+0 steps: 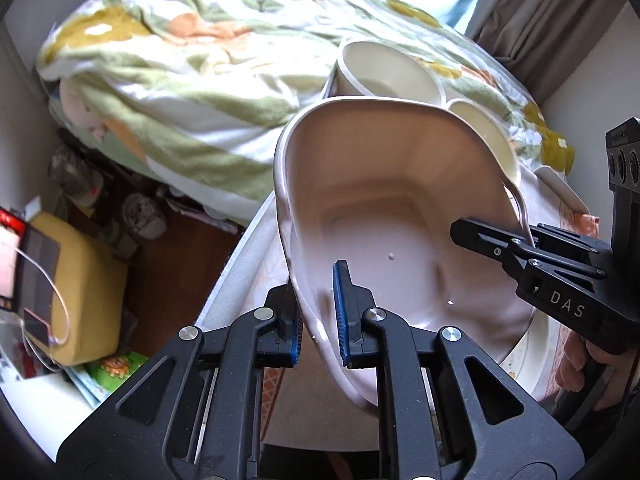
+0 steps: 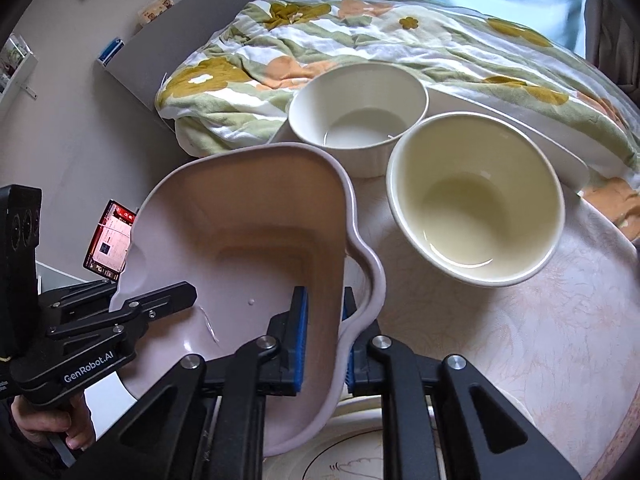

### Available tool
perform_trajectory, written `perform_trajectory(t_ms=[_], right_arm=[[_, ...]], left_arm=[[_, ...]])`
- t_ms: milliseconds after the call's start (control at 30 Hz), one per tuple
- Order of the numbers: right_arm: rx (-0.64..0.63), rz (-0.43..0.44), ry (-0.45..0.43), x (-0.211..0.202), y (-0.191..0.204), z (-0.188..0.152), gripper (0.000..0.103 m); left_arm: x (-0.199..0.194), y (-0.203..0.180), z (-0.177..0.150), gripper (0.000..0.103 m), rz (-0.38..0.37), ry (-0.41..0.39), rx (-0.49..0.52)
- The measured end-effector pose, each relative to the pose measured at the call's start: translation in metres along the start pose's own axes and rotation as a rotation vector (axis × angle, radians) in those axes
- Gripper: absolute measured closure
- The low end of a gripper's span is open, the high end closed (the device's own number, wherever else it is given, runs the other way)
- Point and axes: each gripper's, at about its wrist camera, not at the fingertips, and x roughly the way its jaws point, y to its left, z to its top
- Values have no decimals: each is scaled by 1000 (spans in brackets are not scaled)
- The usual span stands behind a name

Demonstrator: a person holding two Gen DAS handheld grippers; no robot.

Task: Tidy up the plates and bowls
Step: 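Close the left gripper on the pink basin rim while the right gripper clamps it, then lift the pink basin with both grippers and carry it across the table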

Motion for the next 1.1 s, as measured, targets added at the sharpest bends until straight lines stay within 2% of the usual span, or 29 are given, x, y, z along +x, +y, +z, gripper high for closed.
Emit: perform_trajectory(t_ms=[133,267,567,833,967,1100], right_arm=[[26,2,-83,-47,-9,-16,89],[54,-18,-147,-97,-23,-38,89],[175,-141,-237,-195,-82,-123,89],[321,-250,-259,-236,-150,-201,89],[377,-313,-240,-230,-185,-231,89],[432,-312,-209,-210,-220,-249,89]], left_arm=[[-30,-32,-1,91,4,-42,57],[-53,-74,-8,91,-25,-74,107],[-73,-216,-59,91,-113,-80,297],[-39,-328,-114,91,-200,-2,430],[1,-366,-142,91,-205,67,488],[41,-381,-158,91,-190,124,509]])
